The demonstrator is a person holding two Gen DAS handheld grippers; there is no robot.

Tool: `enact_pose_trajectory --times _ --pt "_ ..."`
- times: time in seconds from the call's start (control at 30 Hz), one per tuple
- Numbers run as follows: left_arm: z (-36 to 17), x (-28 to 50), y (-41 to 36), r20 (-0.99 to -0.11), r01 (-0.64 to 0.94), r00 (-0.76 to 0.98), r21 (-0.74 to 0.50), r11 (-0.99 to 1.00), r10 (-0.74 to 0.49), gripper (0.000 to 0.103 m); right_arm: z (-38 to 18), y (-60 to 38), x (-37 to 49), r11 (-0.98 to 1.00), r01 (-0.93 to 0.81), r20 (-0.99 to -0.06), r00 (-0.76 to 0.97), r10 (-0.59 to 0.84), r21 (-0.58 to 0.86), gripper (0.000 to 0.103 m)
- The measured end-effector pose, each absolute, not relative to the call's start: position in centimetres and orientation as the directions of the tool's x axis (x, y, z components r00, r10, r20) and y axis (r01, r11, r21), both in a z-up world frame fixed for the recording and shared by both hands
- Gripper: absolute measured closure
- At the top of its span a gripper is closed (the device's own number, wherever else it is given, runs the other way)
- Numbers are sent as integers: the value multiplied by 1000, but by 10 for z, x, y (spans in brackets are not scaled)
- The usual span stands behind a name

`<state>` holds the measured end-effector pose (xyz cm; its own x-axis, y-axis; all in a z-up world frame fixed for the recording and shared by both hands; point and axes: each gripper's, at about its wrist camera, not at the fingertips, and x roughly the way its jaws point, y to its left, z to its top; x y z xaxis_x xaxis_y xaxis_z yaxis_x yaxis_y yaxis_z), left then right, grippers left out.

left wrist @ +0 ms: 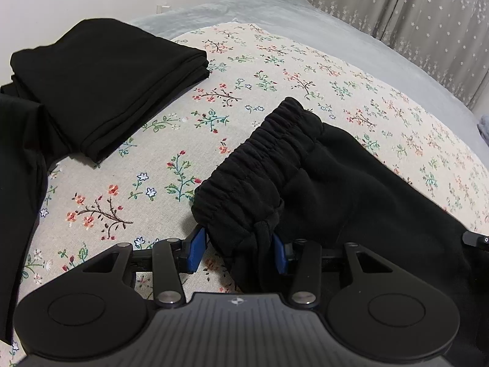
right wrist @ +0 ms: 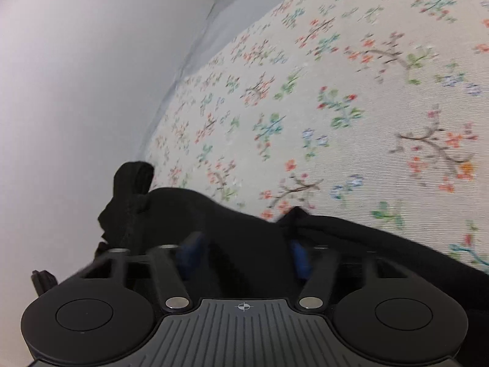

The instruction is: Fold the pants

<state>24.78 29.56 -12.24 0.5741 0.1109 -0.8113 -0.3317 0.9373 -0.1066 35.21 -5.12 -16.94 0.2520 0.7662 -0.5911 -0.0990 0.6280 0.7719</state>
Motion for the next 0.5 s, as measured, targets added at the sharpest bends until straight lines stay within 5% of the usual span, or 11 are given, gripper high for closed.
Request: enact_pose_trajectory --times 0.27,0.43,0.5 --pt "-122 247 295 -815 -327 568 -97 940 114 41 -145 -67 321 576 -239 -480 359 801 782 85" --pt "-122 248 294 -815 -322 567 -85 943 120 41 -114 -25 276 662 -590 -620 319 717 461 81" --pt "-122 249 293 -815 -323 566 -83 943 123 41 -117 -17 267 632 -643 -643 272 716 432 71"
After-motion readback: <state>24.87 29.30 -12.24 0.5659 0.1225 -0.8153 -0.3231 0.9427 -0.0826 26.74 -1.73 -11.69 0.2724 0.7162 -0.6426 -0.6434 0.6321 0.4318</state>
